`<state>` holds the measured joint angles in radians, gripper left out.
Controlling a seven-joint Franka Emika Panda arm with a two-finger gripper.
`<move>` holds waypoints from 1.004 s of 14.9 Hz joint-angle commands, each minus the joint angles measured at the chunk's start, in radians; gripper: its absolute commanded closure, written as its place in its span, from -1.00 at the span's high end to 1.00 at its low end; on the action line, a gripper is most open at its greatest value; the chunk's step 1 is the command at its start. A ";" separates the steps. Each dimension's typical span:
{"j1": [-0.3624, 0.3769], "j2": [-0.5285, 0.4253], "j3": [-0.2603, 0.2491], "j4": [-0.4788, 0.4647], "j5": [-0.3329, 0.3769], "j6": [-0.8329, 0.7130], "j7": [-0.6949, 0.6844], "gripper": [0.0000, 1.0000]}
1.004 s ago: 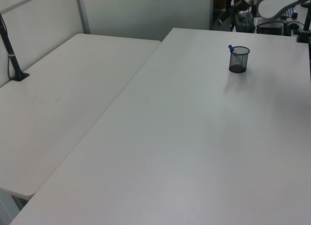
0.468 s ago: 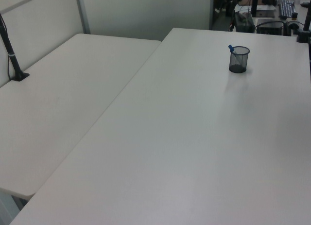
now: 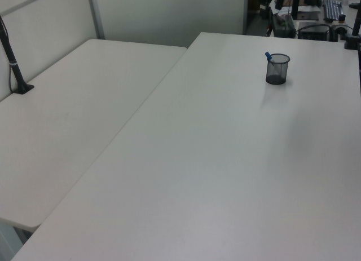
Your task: Insert the marker
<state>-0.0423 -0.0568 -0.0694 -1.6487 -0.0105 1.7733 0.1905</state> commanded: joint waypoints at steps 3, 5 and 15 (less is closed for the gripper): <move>0.056 -0.003 -0.020 -0.037 -0.002 -0.020 -0.115 1.00; 0.058 0.002 -0.020 -0.037 -0.008 -0.020 -0.195 1.00; 0.055 -0.005 -0.021 -0.039 -0.009 -0.043 -0.195 1.00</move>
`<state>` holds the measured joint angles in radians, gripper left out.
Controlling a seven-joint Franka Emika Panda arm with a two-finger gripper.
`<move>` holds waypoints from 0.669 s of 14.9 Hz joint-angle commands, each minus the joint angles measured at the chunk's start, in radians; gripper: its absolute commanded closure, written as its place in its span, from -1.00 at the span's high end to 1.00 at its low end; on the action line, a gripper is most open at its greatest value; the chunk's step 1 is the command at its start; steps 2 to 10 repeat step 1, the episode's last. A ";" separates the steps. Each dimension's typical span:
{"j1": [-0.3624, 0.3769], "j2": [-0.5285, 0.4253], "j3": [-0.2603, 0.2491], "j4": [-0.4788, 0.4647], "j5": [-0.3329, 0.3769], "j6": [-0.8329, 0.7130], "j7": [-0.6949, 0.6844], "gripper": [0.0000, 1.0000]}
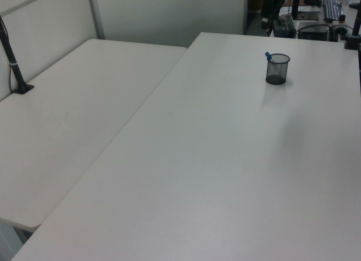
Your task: Insert the marker
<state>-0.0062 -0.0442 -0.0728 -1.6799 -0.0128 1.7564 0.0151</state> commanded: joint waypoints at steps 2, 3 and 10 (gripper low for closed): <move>0.017 -0.016 -0.018 -0.006 -0.007 -0.026 -0.023 1.00; 0.017 -0.016 -0.018 -0.006 -0.007 -0.026 -0.023 1.00; 0.017 -0.016 -0.018 -0.006 -0.007 -0.026 -0.023 1.00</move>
